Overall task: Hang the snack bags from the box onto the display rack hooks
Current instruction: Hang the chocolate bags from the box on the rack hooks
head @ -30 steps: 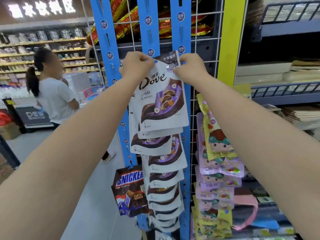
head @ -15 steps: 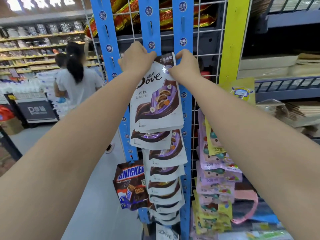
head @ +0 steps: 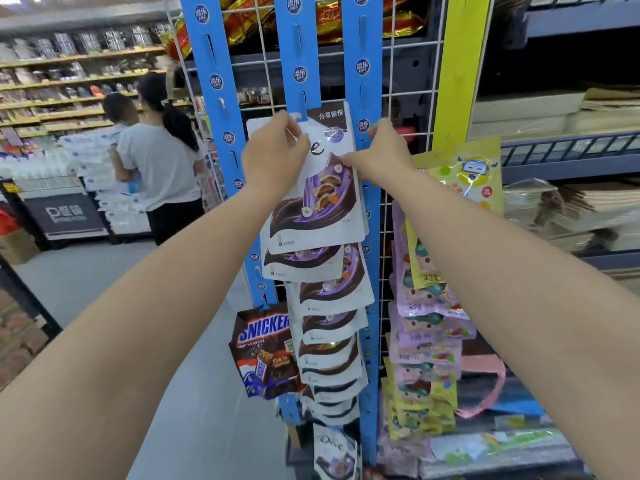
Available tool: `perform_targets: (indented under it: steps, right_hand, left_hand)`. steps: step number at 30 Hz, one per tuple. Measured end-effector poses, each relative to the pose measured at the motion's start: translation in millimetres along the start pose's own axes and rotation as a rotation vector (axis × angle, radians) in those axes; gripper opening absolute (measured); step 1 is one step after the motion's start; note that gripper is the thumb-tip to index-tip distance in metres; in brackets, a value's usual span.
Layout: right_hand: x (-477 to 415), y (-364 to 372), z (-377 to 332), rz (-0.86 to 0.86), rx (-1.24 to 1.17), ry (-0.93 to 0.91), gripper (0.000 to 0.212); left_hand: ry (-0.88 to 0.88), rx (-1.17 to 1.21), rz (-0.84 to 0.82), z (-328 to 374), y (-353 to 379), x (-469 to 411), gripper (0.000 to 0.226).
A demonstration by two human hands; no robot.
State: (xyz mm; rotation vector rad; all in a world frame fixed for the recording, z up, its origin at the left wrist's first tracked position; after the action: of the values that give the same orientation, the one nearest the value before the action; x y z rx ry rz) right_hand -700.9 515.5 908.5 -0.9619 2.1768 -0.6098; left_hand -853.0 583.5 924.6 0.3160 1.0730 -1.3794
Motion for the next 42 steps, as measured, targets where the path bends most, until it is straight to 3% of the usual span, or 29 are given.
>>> perform_targets:
  steps: [3, 7, 12, 15, 18, 26, 30, 33, 36, 42]
  right_hand:
    - [18, -3, 19, 0.023, 0.004, 0.034, 0.052]
    - [49, -9, 54, -0.044, 0.062, 0.099, 0.019]
    - [111, -11, 133, -0.389, 0.221, 0.275, 0.021]
    - [160, -20, 203, -0.470, 0.326, 0.458, 0.027]
    - [214, -32, 277, -0.510, 0.381, 0.649, 0.029]
    - [330, -80, 440, -0.567, 0.324, 1.019, 0.025]
    - [356, -104, 514, -0.606, 0.307, 1.129, 0.021]
    - [369, -107, 577, -0.594, 0.251, 1.213, 0.034]
    - [378, -97, 637, -0.530, 0.236, 1.262, 0.024]
    - [411, -38, 729, -0.612, 0.119, 1.331, 0.002]
  left_hand:
    - [-0.030, 0.029, -0.132, 13, 16, 24, 0.010]
    - [-0.030, 0.120, -0.335, 33, 43, 60, 0.006]
    - [-0.050, 0.089, -0.862, 49, 126, 137, 0.022]
    - [-0.060, 0.066, -1.169, 58, 188, 200, 0.028]
    - [-0.041, 0.055, -1.365, 74, 240, 267, 0.029]
    - [0.040, 0.039, -1.685, 120, 354, 410, 0.040]
    - [-0.029, 0.037, -1.728, 128, 420, 464, 0.032]
    - [-0.137, -0.011, -1.746, 121, 467, 505, 0.020]
    - [-0.188, -0.089, -1.780, 104, 511, 545, 0.016]
    - [-0.117, -0.231, -1.900, 53, 586, 622, 0.019]
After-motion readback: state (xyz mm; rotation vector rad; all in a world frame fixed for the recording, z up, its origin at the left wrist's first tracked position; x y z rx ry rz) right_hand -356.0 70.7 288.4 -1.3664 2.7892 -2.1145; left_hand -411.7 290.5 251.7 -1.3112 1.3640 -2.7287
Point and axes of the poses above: each hand's wrist, its own x-axis away from the middle knuckle, its own y-axis out of the palm, z = x × y, the point moved 4 cm from there along -x, towards the middle knuckle, and after that the axes turned 12 degrees about x, right-handed, at the moved point
